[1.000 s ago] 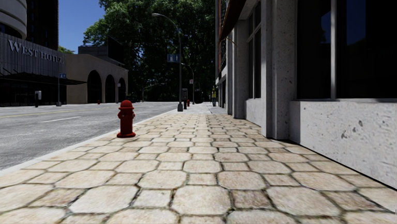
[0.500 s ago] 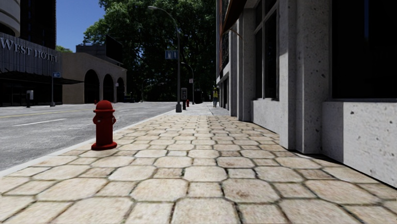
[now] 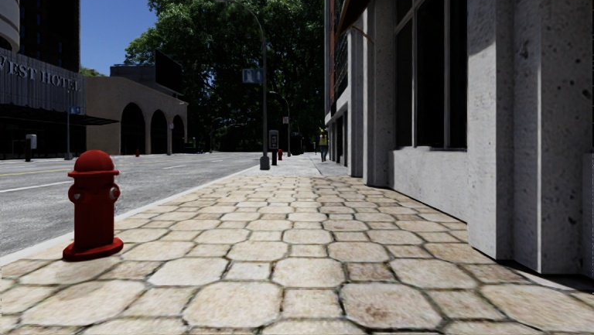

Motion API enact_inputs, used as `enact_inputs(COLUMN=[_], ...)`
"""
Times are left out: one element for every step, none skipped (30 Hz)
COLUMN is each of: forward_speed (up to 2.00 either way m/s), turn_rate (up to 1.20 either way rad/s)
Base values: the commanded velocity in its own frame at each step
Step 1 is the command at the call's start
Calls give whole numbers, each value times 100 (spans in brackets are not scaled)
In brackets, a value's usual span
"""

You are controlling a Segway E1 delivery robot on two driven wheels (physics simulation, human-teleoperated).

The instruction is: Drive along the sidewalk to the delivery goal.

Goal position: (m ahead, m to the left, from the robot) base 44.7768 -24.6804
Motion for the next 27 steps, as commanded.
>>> enact_inputs(forward_speed=[200, 200, 200, 200, 200, 200, 200, 200, 200, 200, 200, 200, 200, 200, 200, 200, 200, 200, 200, 200, 200, 200, 200, 200, 200, 200, 200], turn_rate=[0, 0, 0, 0, 0, 0, 0, 0, 0, 0, 0, 0, 0, 0, 0, 0, 0, 0, 0, 0, 0, 0, 0, 0, 0, 0, 0])
